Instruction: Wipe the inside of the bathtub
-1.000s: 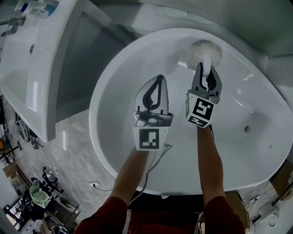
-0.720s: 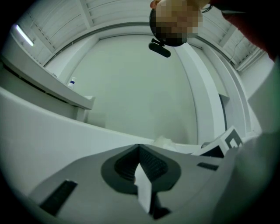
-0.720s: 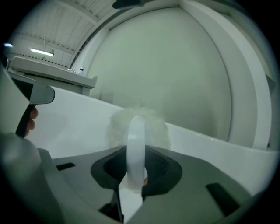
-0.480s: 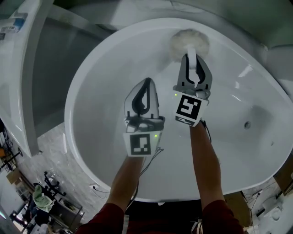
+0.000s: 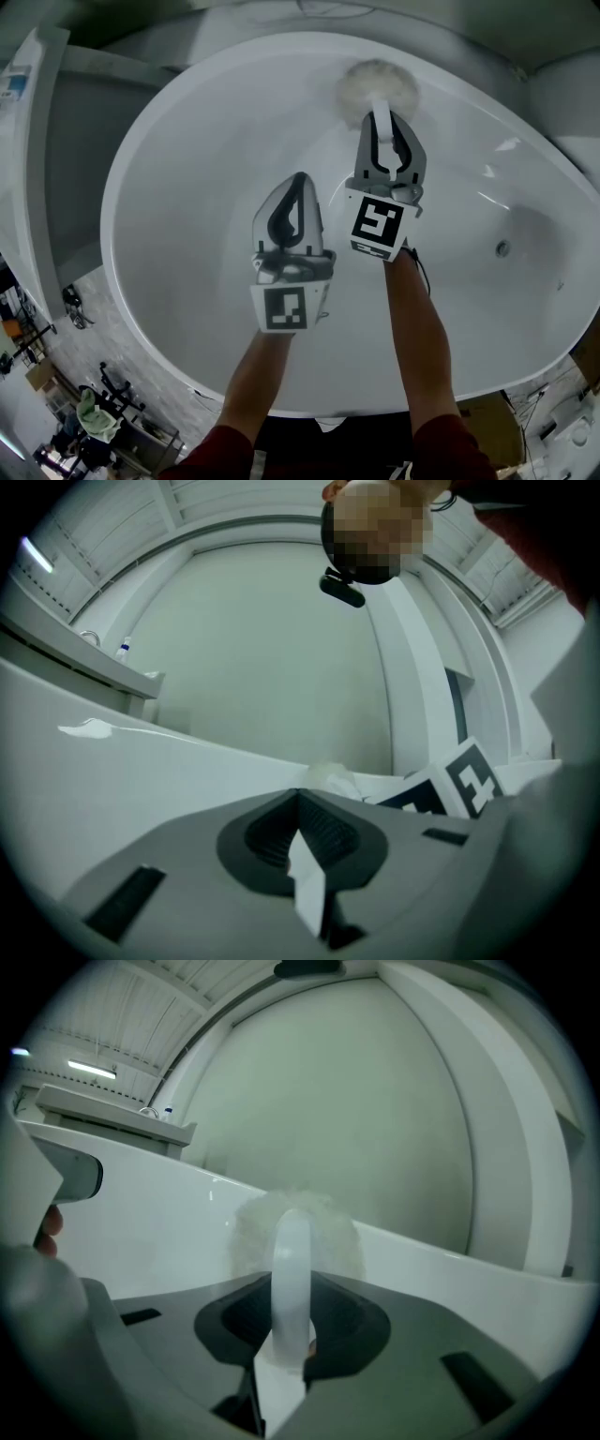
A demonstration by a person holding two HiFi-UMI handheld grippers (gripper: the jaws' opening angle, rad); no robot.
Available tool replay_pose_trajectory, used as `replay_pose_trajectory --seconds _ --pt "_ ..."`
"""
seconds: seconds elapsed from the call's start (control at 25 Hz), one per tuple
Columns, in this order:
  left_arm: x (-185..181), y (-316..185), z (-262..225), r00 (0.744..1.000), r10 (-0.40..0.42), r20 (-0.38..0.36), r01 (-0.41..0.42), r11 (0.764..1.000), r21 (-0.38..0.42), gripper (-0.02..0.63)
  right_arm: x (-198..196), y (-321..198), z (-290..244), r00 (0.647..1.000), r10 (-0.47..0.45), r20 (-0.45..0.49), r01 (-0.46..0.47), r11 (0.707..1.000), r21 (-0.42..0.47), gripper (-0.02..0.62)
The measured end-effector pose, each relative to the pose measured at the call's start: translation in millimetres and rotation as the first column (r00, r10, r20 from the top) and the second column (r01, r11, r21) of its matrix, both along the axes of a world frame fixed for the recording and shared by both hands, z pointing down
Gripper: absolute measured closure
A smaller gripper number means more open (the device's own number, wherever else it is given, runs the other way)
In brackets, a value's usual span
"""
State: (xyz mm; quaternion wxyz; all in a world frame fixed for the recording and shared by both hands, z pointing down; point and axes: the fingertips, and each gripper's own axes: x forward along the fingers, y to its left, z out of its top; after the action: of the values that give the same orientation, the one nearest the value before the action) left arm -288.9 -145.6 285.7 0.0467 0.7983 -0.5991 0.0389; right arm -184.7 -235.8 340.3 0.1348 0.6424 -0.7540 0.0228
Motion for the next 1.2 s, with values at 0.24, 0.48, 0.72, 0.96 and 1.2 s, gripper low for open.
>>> replay_pose_trajectory --seconds 0.24,0.48,0.72,0.96,1.2 --pt "17.2 -3.5 -9.4 1.0 0.016 -0.001 -0.016 1.0 0.016 0.592 22.4 4.3 -3.3 1.0 0.023 -0.001 -0.023 1.0 -0.004 0.502" --pt "95.4 6.6 4.8 0.999 0.049 -0.007 -0.049 0.999 0.007 0.592 102.9 23.9 14.0 0.999 0.045 -0.024 -0.045 0.999 -0.007 0.502" --pt "150.2 22.7 17.5 0.996 0.09 0.011 -0.09 0.996 -0.003 0.592 166.1 42.9 23.1 0.997 0.076 -0.032 -0.077 0.997 -0.01 0.502" --pt "217.0 42.9 29.0 0.991 0.13 0.036 -0.13 0.992 0.006 0.592 244.7 63.9 33.0 0.992 0.123 -0.041 -0.123 0.992 -0.012 0.502" --pt "285.0 57.2 41.2 0.987 0.161 0.028 -0.161 0.987 0.009 0.592 317.6 83.5 49.9 0.986 0.162 -0.036 -0.162 0.987 -0.008 0.502"
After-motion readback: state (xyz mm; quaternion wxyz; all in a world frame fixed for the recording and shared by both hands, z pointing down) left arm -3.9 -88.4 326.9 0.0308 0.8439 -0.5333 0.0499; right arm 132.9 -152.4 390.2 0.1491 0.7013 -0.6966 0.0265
